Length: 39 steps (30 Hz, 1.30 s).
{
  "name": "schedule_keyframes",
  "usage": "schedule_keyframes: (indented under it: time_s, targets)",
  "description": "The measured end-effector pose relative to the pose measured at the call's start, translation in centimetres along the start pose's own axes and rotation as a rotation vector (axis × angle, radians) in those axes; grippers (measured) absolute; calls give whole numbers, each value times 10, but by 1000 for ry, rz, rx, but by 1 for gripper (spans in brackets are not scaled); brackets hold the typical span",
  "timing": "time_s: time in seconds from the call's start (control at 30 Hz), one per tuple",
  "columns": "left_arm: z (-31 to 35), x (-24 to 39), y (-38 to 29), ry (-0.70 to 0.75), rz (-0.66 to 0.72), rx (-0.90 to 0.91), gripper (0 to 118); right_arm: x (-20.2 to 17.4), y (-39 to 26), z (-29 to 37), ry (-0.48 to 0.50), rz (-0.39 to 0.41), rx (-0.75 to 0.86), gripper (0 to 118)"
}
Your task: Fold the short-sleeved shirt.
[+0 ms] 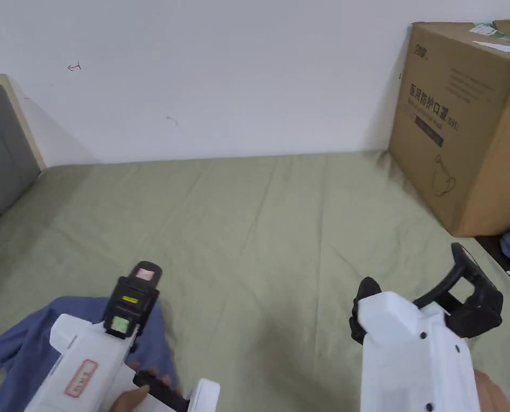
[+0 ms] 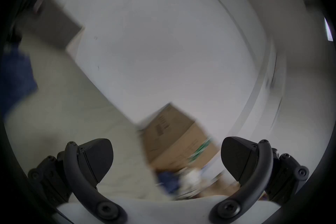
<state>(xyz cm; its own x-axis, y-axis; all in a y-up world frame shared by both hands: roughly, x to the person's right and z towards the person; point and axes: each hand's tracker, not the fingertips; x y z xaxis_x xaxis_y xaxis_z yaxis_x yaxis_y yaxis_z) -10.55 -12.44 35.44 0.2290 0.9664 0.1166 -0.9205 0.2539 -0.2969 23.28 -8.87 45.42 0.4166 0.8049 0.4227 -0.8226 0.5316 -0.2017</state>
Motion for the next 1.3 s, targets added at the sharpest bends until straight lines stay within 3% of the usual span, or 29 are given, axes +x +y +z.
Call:
schedule_keyframes:
  time_s: [0.03, 0.07, 0.1, 0.13, 0.2, 0.23, 0.33, 0.43, 0.53, 0.6, 0.93, 1.3]
  targets:
    - [0, -7, 3, -1, 80, 8, 118, -5, 1, 3, -48, 100, 49, 116]
    - [2, -9, 3, 10, 89, 24, 118, -8, 1, 6, -72, 135, 66, 116]
    - [3, -7, 3, 29, 43, 43, 118, -8, 1, 6, -85, 139, 77, 116]
    - [4, 3, -1, 68, -94, 52, 118, -5, 1, 6, -61, 87, 56, 116]
    - [3, 23, -11, 123, -408, 49, 118, 10, -1, 1, 15, -91, -17, 116]
    - [1, 35, -23, 152, -628, 53, 118, 19, -2, -3, 68, -223, -70, 116]
    - [-4, 48, -56, 229, -1084, 103, 118, 42, -18, -15, 208, -585, -185, 116]
    - [-5, 45, -79, 259, -1315, 127, 118, 52, -34, -20, 260, -819, -261, 116]
    - [-4, 41, -87, 277, -1399, 139, 118, 55, -47, -22, 306, -933, -286, 116]
    - [-4, 39, -91, 275, -1415, 143, 118, 53, -50, -23, 330, -959, -294, 116]
    - [0, 37, -85, 257, -1395, 136, 118, 51, -44, -21, 335, -919, -285, 116]
    - [1, 40, -80, 259, -1374, 145, 118, 51, -44, -21, 352, -932, -292, 116]
